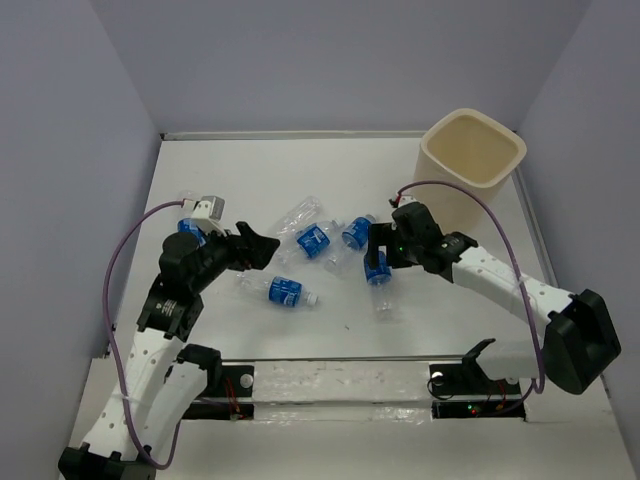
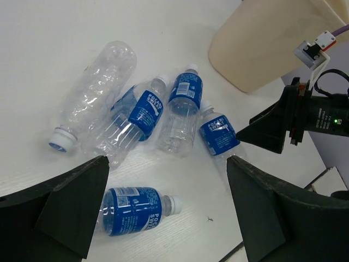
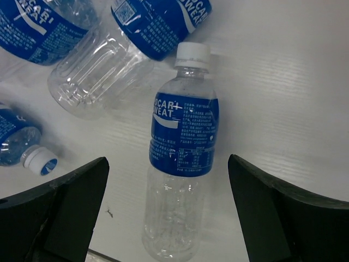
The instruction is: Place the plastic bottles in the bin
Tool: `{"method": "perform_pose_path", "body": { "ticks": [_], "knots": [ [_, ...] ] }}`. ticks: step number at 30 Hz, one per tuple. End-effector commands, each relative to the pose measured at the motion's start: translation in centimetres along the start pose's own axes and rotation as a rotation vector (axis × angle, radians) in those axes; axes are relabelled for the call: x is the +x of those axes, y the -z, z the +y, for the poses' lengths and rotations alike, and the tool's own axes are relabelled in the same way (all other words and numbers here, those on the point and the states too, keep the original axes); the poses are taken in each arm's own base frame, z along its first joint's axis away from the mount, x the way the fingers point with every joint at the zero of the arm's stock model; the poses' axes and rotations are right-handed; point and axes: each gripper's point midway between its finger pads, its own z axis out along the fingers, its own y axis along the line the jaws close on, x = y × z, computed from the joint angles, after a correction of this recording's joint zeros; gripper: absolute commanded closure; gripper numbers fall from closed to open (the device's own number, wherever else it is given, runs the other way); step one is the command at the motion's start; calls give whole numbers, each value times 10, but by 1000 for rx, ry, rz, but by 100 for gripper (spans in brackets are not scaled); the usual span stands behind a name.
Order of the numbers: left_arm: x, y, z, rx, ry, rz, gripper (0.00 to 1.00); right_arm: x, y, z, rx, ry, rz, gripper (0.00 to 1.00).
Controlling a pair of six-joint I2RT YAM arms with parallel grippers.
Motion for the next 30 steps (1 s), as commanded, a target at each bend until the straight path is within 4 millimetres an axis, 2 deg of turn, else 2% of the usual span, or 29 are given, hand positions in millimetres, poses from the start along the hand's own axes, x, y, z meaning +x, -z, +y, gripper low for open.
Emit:
{"method": "perform_pose_path", "body": {
  "ticks": [1, 7, 11, 14, 17, 18, 19, 20, 22, 25, 26, 27, 28, 29, 30],
  "knots": [
    [0, -3, 6, -29, 17, 4, 1, 7, -13, 10, -40, 2, 37, 4],
    [-1, -1, 7, -38, 20, -13, 1, 14, -38, 1, -2, -1, 82, 4],
    [-4, 0, 6, -39, 16, -25, 1, 26, -55, -5, 30, 4, 122, 4],
    [-4, 1, 6, -44, 20, -25, 1, 31, -64, -13, 72, 14, 132, 8],
    [-4, 0, 7, -46, 21, -24, 1, 30, -70, -18, 103, 20, 123, 20],
    [-4, 0, 8, -50, 21, -24, 1, 30, -71, -19, 106, 17, 123, 32],
    [-4, 0, 8, -51, 21, -24, 1, 28, -69, -17, 100, 15, 118, 37],
    [-4, 0, 9, -58, 23, -23, 1, 31, -67, -18, 97, 7, 119, 47],
    [-5, 1, 10, -64, 23, -30, 1, 29, -53, -17, 88, -3, 105, 50],
    [-5, 1, 9, -63, 24, -29, 1, 39, -33, -23, 92, -6, 123, 50],
    [-5, 0, 9, -61, 24, -28, 1, 34, -20, -20, 69, -15, 97, 51],
    [-4, 0, 9, -59, 25, -26, 1, 38, -10, -18, 51, -15, 116, 52],
    [-4, 0, 8, -54, 26, -25, 1, 27, 7, -12, 16, -22, 70, 52],
    [-3, 0, 8, -52, 26, -22, 1, 28, 8, -12, 11, -25, 82, 52],
    [-3, 0, 7, -50, 28, -23, 1, 14, 26, -3, -35, -31, 21, 52]
  ]
}}
